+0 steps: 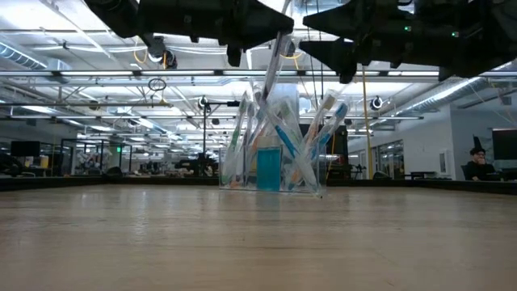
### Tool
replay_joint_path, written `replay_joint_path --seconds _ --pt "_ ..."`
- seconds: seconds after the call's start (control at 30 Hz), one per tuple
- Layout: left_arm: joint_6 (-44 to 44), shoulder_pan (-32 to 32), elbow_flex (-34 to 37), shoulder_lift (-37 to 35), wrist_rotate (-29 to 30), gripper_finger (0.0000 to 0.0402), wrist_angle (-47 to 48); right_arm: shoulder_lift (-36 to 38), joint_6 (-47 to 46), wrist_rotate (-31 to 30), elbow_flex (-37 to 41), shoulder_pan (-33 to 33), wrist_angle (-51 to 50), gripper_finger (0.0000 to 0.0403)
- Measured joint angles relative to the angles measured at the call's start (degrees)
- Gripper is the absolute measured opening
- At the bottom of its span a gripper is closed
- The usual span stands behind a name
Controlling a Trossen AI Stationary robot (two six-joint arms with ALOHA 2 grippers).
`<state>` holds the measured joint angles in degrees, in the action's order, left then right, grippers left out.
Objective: Pick & Place toothbrushing station
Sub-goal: Put the purple toothbrush into the transparent organizer
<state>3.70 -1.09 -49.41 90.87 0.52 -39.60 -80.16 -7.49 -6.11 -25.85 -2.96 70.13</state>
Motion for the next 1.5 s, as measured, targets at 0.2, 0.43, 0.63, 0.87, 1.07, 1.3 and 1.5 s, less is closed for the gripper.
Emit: replay_joint_path --seconds 0.2,0.43,0.63,0.87,1.07,1.3,1.5 --pt "-0.2 -0.93 0.0 0.0 1.56 0.0046 -0.12 -4.79 -0.42 0.3 -4.9 -0.02 0.43 0.0255" --pt "0.48 -0.93 0.0 0.04 1.57 0.0046 1.91 -6.0 -0.42 0.33 -8.12 0.0 0.61 0.0254" --pt "0.51 -0.93 0.0 0.04 1.62 0.0046 1.99 -5.98 0.81 0.35 -10.43 0.54 -1.65 0.0247" --pt "0.88 -0.93 0.02 0.04 2.57 0.0046 2.49 -5.97 2.55 0.36 -12.08 0.67 -5.63 0.0177" --pt "0.87 -0.93 0.02 0.04 2.58 0.0046 2.45 -6.01 2.16 0.39 -12.08 0.72 -6.13 0.0083" --pt "0.87 -0.91 0.02 0.04 2.8 0.0046 2.65 -6.03 2.21 0.46 -12.06 0.72 -6.16 0.0011" --pt "-1.42 -0.91 0.02 0.04 3.06 0.0047 3.21 -3.93 2.19 0.46 -12.06 0.7 -11.07 0.0016"
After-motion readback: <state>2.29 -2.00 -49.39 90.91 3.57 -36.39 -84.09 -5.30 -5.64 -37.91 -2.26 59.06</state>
